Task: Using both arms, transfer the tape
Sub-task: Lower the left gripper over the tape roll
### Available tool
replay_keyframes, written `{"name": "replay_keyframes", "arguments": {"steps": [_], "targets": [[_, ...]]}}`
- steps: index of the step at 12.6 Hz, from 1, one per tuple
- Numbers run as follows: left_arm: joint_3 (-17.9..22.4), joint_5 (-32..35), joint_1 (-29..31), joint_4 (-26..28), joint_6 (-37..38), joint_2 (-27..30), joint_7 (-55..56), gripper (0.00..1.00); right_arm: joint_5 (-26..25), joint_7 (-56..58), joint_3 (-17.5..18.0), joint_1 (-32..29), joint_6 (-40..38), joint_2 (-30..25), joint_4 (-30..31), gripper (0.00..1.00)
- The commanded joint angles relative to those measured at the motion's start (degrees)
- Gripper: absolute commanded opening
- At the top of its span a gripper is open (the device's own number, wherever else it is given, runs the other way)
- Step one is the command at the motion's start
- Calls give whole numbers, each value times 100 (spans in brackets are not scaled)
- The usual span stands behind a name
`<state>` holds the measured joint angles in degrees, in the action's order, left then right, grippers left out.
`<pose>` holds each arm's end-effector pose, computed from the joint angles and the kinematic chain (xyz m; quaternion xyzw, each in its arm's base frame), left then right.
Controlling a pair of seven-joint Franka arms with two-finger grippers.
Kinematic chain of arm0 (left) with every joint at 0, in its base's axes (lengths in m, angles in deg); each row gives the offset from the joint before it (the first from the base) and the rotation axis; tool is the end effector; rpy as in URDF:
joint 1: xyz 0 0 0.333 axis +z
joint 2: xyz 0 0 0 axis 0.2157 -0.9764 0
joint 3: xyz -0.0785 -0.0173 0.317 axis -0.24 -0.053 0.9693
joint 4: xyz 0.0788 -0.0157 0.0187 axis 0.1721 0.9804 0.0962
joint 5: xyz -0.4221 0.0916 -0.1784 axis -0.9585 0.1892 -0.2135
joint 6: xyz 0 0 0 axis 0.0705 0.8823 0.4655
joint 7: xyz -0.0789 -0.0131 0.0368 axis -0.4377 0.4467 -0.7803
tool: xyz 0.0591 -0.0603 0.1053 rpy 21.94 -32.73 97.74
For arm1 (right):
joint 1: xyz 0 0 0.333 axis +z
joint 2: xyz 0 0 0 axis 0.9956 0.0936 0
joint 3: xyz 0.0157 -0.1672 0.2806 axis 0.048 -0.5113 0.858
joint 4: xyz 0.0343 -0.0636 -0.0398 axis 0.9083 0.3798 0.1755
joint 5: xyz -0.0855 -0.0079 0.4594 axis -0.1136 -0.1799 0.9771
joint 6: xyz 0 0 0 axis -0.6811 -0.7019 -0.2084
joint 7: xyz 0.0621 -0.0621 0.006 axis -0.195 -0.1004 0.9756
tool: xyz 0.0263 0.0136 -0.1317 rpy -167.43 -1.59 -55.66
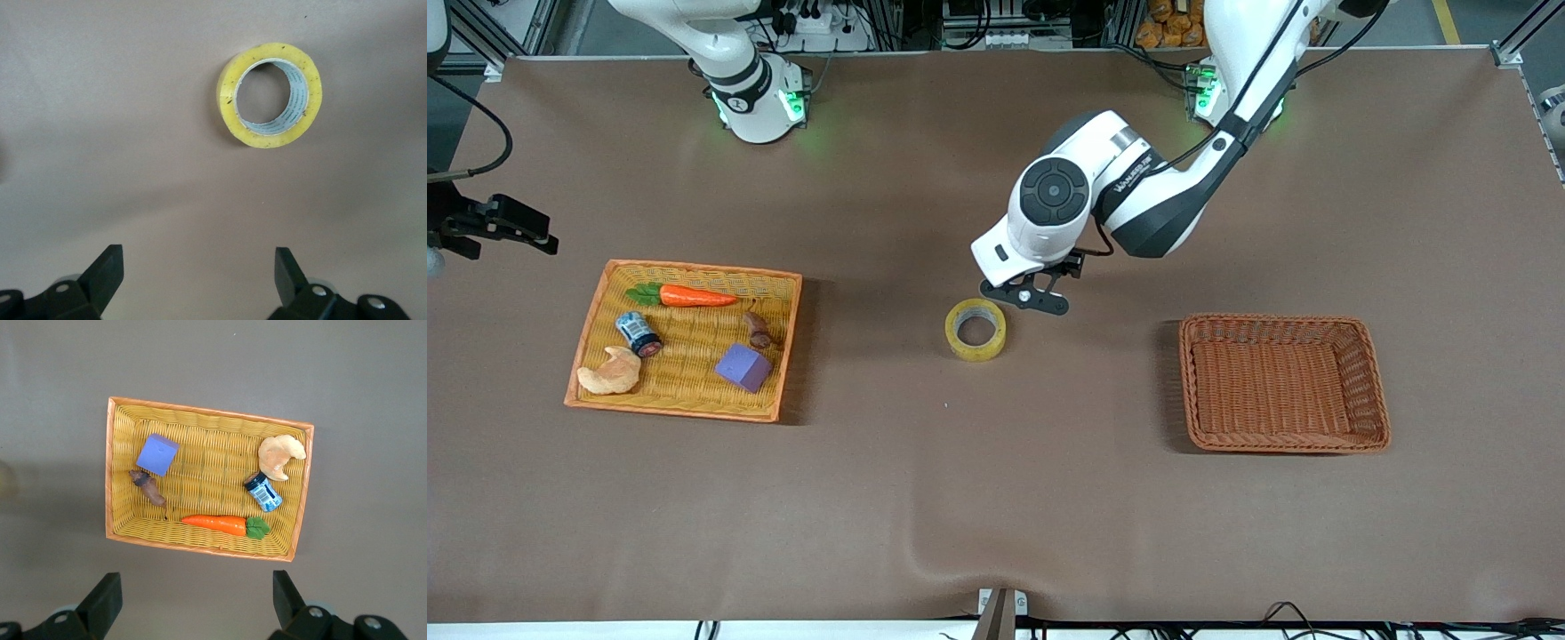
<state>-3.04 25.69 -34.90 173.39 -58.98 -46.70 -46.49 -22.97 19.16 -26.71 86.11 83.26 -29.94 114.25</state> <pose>0.5391 -0.5340 0.3197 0.9852 -0.1293 -0.1059 0.0376 0.6294 -0.0578 0.5785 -0.9993 -0.0260 0.0270 0.0008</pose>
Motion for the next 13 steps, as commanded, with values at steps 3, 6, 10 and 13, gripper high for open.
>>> {"name": "replay_keyframes", "arguments": {"steps": [3,6,10,13], "targets": [[43,79,-68,-109,-246,-188,40,100,-64,47,111,-95,39,-35,-24,100],[43,763,-191,-109,-1045,-645,74,100,-55,47,119,-103,39,0,-24,100],[200,1731,-419,-91,-1633,-839,170,100,41,29,128,-103,21,1,-33,100],[236,1767,-646,-65,-1933,-1014,363,100,41,29,120,-138,-31,-8,-50,100]]}}
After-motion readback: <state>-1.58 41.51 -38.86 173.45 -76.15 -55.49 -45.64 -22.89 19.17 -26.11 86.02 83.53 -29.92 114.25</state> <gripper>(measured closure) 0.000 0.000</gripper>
